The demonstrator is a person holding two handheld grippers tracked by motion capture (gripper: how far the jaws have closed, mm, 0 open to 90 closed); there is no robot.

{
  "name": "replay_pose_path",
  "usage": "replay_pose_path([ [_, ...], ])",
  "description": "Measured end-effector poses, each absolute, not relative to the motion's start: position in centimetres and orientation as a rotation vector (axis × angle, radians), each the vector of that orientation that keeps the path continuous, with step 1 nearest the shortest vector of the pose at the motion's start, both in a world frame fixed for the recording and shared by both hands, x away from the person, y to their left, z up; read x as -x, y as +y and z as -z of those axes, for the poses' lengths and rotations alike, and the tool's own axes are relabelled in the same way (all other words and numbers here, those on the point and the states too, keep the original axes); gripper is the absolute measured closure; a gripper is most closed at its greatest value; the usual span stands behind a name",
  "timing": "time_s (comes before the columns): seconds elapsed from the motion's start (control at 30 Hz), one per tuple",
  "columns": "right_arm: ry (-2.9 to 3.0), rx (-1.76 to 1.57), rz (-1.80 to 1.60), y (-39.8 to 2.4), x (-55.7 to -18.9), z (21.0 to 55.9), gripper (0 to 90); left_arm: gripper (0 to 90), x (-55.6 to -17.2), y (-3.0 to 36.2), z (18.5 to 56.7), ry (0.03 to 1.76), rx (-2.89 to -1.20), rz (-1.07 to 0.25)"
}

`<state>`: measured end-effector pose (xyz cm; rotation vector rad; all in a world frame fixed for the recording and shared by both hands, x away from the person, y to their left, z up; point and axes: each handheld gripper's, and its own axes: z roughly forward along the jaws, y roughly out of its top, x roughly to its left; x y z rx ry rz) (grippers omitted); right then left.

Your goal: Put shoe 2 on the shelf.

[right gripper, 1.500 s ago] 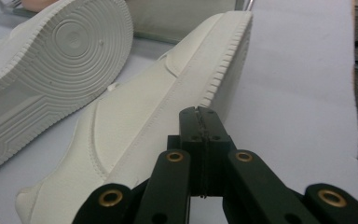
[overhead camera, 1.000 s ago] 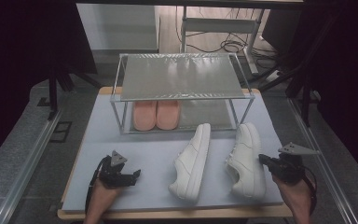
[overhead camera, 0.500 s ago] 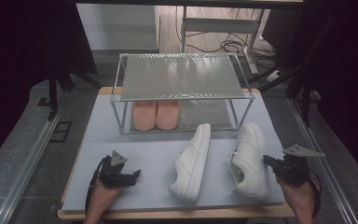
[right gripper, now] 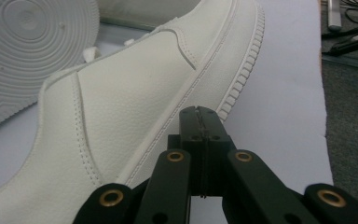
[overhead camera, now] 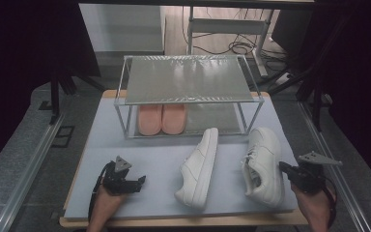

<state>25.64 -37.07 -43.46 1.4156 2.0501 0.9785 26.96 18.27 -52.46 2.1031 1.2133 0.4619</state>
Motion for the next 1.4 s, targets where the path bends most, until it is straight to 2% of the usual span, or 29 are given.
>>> replay_pose_path([
  [0.7, 1.966, -1.525, -0.856, -39.9, -25.3, 45.8, 90.0, 13.2, -27.0, 18.3, 52.5, 1.214, -2.103, -0.462],
  [1.4, 1.916, -1.657, -0.952, -41.7, -25.8, 47.9, 90.0, 13.2, -27.0, 18.3, 52.5, 1.214, -2.103, -0.462],
])
